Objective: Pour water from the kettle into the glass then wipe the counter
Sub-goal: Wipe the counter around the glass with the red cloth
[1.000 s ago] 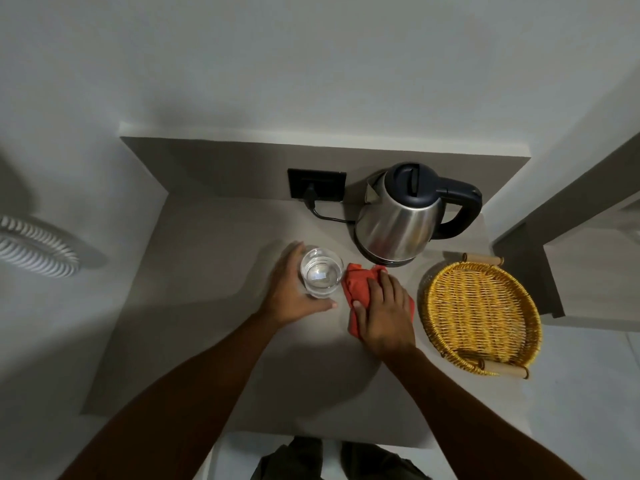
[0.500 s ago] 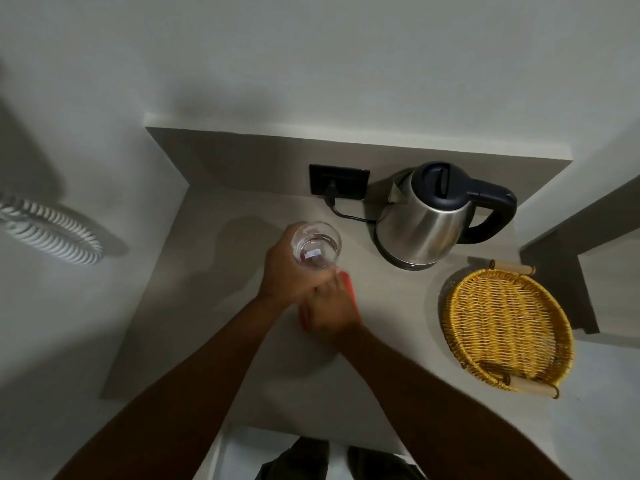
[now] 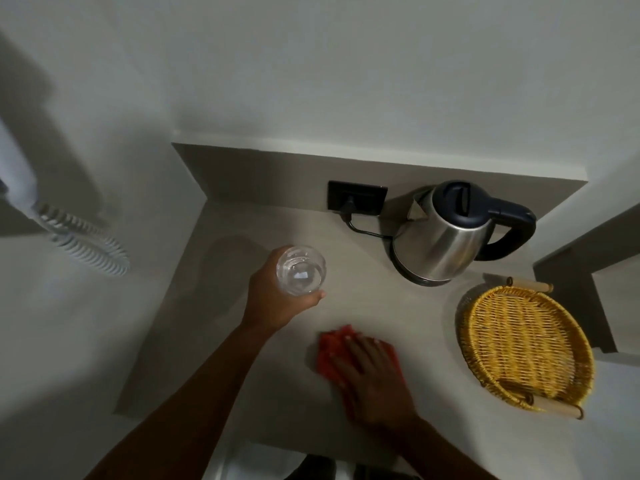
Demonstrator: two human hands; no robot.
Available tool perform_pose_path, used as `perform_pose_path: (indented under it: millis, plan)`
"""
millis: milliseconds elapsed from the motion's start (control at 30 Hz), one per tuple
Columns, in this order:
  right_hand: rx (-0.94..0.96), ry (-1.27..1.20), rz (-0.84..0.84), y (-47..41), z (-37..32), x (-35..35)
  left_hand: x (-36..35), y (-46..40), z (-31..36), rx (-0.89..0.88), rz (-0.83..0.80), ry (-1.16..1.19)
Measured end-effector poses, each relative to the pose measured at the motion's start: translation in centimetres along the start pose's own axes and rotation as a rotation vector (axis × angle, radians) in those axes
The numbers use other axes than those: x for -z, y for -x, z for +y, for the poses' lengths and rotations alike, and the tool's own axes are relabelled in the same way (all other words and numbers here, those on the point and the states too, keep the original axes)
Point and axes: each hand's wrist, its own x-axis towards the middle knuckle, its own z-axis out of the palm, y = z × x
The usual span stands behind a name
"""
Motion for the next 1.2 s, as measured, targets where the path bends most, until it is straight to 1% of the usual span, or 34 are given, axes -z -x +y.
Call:
perform_pose_path:
  millis: [67, 100, 167, 267, 333, 400, 533, 700, 933, 1000, 1033, 1067, 1100, 1200]
  plan:
    - [0.071, 0.030, -0.007, -5.1, -1.6, 0.4, 0.1, 0.3, 0.1, 0.006, 0.005, 0.002]
    - [0.064, 0.035, 0.005, -7.8, -1.9, 0.7, 0.1, 0.6, 0.1, 0.010, 0.007, 0.009]
    - [-0.034, 0.028, 0.036, -12.1, -1.4, 1.8, -0.1, 0.9, -0.1, -0.004, -0.003, 0.017]
    - [-0.192, 0.036, 0.050, -14.2, 1.3, 3.8, -1.1, 1.4, -0.5, 0.019, -0.043, 0.027]
    - [-0.288, 0.035, 0.100, -13.1, 3.8, 4.7, -2.0, 1.5, -0.6, 0.067, -0.066, 0.041]
    - [-0.377, 0.039, 0.114, -10.6, 6.0, 4.9, -3.2, 1.6, -0.6, 0.072, -0.097, 0.062]
    - [-0.441, 0.067, 0.133, -5.9, 7.6, 4.7, -5.8, 1.5, -0.1, 0.051, -0.117, 0.138]
    - [-0.461, 0.072, 0.133, -5.4, 7.5, 4.5, -7.8, 1.2, 0.9, 0.042, -0.144, 0.181]
    - [-0.451, 0.058, 0.133, -5.6, 7.2, 4.4, -8.5, 1.0, 1.2, 0.050, -0.177, 0.183]
    - [-0.458, 0.061, 0.122, -5.3, 7.5, 5.4, -9.2, 0.7, 1.7, 0.063, -0.168, 0.181]
    - [-0.459, 0.070, 0.121, -5.4, 7.5, 5.3, -9.1, 0.6, 1.4, 0.039, -0.170, 0.163]
    - [-0.513, 0.111, 0.160, -3.1, 8.9, 7.7, -10.9, 0.6, 4.3, -0.020, -0.220, 0.205]
    - [-0.532, 0.129, 0.176, -2.7, 9.1, 8.5, -11.6, 0.6, 4.7, -0.045, -0.254, 0.207]
    - [-0.539, 0.074, 0.106, -2.5, 9.3, 10.2, -12.1, 0.4, 5.3, -0.039, -0.267, 0.208]
